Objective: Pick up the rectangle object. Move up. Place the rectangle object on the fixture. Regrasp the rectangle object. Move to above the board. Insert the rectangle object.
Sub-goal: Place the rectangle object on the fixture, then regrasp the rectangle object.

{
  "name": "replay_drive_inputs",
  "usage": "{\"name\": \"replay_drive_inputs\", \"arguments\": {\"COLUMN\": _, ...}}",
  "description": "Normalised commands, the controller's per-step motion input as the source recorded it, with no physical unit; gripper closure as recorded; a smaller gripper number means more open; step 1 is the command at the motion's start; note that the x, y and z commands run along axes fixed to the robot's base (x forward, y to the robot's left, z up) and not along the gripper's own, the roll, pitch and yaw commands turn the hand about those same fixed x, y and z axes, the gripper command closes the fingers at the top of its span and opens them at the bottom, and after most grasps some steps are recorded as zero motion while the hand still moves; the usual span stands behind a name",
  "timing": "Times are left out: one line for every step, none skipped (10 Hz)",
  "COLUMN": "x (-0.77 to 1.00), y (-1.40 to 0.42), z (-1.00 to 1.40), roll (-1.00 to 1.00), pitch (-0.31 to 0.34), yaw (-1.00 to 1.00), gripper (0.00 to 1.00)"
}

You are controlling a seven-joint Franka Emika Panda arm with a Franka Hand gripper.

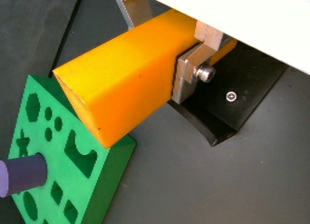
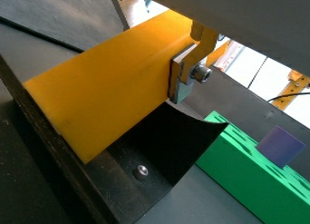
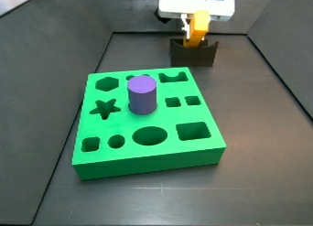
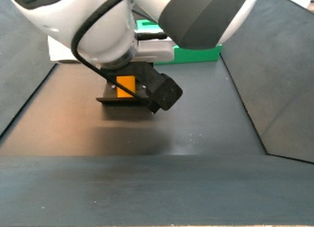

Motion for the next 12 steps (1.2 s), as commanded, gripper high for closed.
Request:
{"name": "replay_drive_inputs", "arguments": {"x": 0.11, "y": 0.11, "z": -0.51, "roll": -0.14, "pitch": -0.036, "yaw": -0.17, "gripper": 1.0}}
{"name": "replay_drive_inputs", "arguments": {"x": 0.09, "y": 0.13, "z": -0.5, "roll": -0.12, "pitch": -0.049, "yaw": -0.15, "gripper": 1.0}}
{"name": "replay_drive_inputs", "arguments": {"x": 0.09, "y": 0.14, "z": -0.5, "roll": -0.13, "pitch": -0.052, "yaw": -0.15, "gripper": 1.0}}
{"name": "replay_drive_inputs", "arguments": {"x": 0.09, "y": 0.13, "z": -0.5, "roll": -0.13, "pitch": -0.051, "yaw": -0.12, "gripper": 1.0}}
{"name": "replay_drive_inputs", "arguments": {"x": 0.09, "y": 0.13, "z": -0.5, "roll": -0.13, "pitch": -0.05, "yaw": -0.11, "gripper": 1.0}}
{"name": "replay_drive_inputs", "arguments": {"x": 0.0, "y": -0.5, "z": -0.17, "roll": 0.0, "pitch": 0.0, "yaw": 0.0, "gripper": 1.0}}
{"name": "replay_drive_inputs", "arguments": {"x": 0.0, "y": 0.0, "z": 0.0, "roll": 0.0, "pitch": 0.0, "yaw": 0.0, "gripper": 0.0}}
{"name": "replay_drive_inputs", "arguments": {"x": 0.0, "y": 0.0, "z": 1.0, "roll": -0.07, "pitch": -0.005, "yaw": 0.04, "gripper": 0.0}}
{"name": "replay_drive_inputs", "arguments": {"x": 0.0, "y": 0.0, "z": 1.0, "roll": -0.07, "pitch": -0.003, "yaw": 0.04, "gripper": 0.0}}
{"name": "replay_drive_inputs", "arguments": {"x": -0.02, "y": 0.0, "z": 1.0, "roll": -0.04, "pitch": 0.007, "yaw": 0.05, "gripper": 0.0}}
{"name": "replay_drive_inputs", "arguments": {"x": -0.03, "y": 0.0, "z": 1.0, "roll": -0.02, "pitch": 0.013, "yaw": 0.04, "gripper": 0.0}}
{"name": "replay_drive_inputs", "arguments": {"x": -0.04, "y": 0.0, "z": 1.0, "roll": 0.0, "pitch": 0.027, "yaw": 0.03, "gripper": 0.0}}
